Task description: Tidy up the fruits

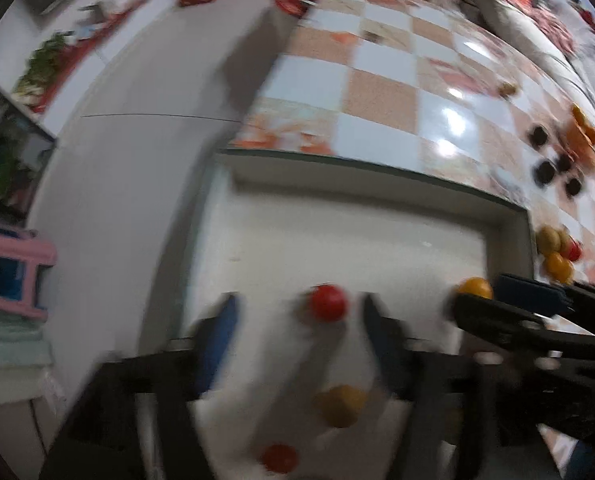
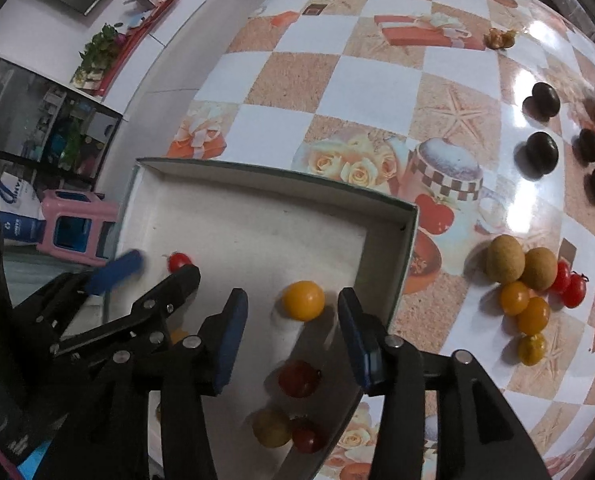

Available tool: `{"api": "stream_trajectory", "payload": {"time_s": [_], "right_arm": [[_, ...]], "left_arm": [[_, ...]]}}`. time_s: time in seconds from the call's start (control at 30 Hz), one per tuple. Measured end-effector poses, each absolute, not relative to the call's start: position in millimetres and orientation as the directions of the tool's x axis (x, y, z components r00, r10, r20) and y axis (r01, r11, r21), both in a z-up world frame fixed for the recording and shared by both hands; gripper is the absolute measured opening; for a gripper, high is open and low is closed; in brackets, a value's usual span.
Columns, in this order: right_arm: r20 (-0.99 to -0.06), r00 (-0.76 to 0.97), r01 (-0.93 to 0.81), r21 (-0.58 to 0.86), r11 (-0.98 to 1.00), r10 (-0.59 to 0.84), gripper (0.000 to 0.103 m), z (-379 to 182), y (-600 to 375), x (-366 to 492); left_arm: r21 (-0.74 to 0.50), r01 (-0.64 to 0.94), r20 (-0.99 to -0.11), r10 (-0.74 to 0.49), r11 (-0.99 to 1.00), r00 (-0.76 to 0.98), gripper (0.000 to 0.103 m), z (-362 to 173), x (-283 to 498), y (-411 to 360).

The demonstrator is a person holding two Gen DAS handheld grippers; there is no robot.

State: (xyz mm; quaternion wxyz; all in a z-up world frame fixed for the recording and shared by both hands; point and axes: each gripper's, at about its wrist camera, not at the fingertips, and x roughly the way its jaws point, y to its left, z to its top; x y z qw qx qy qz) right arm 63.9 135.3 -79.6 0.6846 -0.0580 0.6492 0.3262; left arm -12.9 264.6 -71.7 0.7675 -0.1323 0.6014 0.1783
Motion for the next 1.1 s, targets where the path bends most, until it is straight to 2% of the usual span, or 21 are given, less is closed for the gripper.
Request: {"api": "stream_trajectory", "payload": {"time_s": [0.03,0.1,0.17,0.23,0.27,0.37,0.53,0.73,1.1], "right_arm": [[-0.918,-0.064,-0.513,0.366,0.777,0.390,0.062,-76.9,133.2,64.0],[-0.916,-0.060,-0.504,0.371,0.780,0.397,0.081,-71.9,130.2,63.6],[-0.908,-0.061,-0.495,0.388,0.778,0.414,0.083,-65.1,126.4,62.4],[-0.909,-0.053,-0.497,0.383,0.779,0.413,0.084,-57.0,125.5,58.5],[-0.913,-0.044,-0.501,0.372,0.781,0.407,0.086,-52.0,125.0,56.7],[-0.927,-0.015,-0.512,0.329,0.793,0.375,0.101,-40.4,113.3,51.1],[-0.946,-0.034,-0.516,0.293,0.805,0.322,0.103,-34.6,96.8,36.5],[-0.966,-0.027,-0.541,0.231,0.809,0.258,0.103,-21.6,77.0,13.2],[-0.979,-0.037,-0.592,0.183,0.785,0.200,0.103,8.1,55.9,-17.1]], "left_arm": [[-0.006,-0.451,-0.969,0.106,0.893,0.223,0.079,-68.2,-16.5,268.6],[-0.049,-0.474,-0.970,0.071,0.879,0.231,0.079,-62.7,-21.6,274.0],[-0.060,-0.481,-0.968,0.066,0.875,0.242,0.080,-56.4,-25.2,274.2],[-0.030,-0.485,-0.964,0.103,0.874,0.244,0.096,-48.8,-29.8,272.5],[-0.029,-0.490,-0.963,0.107,0.871,0.248,0.100,-45.2,-32.1,272.5],[-0.066,-0.491,-0.966,0.067,0.869,0.249,0.102,-37.0,-38.6,270.6],[-0.030,-0.456,-0.976,0.071,0.889,0.204,0.102,-28.0,-55.5,255.3],[0.060,-0.403,-0.976,0.139,0.913,0.169,0.102,-14.1,-78.4,228.5],[0.013,-0.340,-0.993,0.052,0.940,0.105,0.102,10.0,-113.2,196.3]]}}
